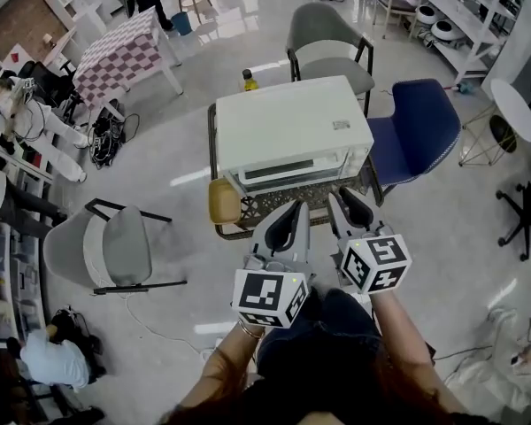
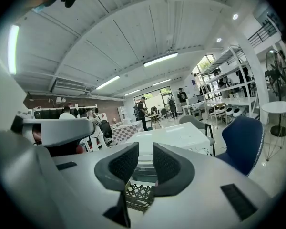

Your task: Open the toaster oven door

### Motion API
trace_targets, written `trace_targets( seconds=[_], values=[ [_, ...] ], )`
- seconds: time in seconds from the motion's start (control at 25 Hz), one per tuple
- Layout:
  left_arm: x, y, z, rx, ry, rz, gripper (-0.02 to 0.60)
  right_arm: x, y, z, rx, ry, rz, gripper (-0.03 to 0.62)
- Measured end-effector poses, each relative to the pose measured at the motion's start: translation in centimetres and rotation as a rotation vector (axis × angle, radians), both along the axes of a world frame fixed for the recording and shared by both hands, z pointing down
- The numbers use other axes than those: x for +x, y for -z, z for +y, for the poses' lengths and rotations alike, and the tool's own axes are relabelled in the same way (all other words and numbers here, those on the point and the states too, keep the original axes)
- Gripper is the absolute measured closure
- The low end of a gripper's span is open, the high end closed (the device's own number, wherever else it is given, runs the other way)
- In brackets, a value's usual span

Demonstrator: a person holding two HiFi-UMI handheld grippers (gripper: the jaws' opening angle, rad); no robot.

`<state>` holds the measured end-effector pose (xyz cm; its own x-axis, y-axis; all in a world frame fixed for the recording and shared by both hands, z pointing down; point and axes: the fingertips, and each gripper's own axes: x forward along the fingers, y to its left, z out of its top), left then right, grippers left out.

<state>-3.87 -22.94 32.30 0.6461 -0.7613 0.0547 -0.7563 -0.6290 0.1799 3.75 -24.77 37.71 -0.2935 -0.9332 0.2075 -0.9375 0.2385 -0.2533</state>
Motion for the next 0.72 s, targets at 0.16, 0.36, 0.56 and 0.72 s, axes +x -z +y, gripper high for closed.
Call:
trace_targets(
  seconds=[0.16, 0.36, 0.56, 0.72],
  values=[
    [0.2, -0.3, -0.6, -0.007, 0.009, 0.002, 0.566, 0.8, -1.3, -1.0, -0.052, -0.022, -0.104, 0.519],
    [0.5, -0.6, -1.4, -0.001, 0.04, -0.009, 0.566, 1.8, -2.8, -2.4, -0.102, -0.036, -0.217, 0.499],
    [0.8, -1.6, -3.1, -0.011, 0.078, -0.014, 0.566, 2.9, -4.8, -4.3, -0.149, -0.045, -0.287, 0.488],
    [1.1, -2.5, -4.1, -0.023, 0.102, -0.022, 0.566, 3.4, -6.6, -5.4, -0.195, -0.044, -0.334, 0.474]
  ],
)
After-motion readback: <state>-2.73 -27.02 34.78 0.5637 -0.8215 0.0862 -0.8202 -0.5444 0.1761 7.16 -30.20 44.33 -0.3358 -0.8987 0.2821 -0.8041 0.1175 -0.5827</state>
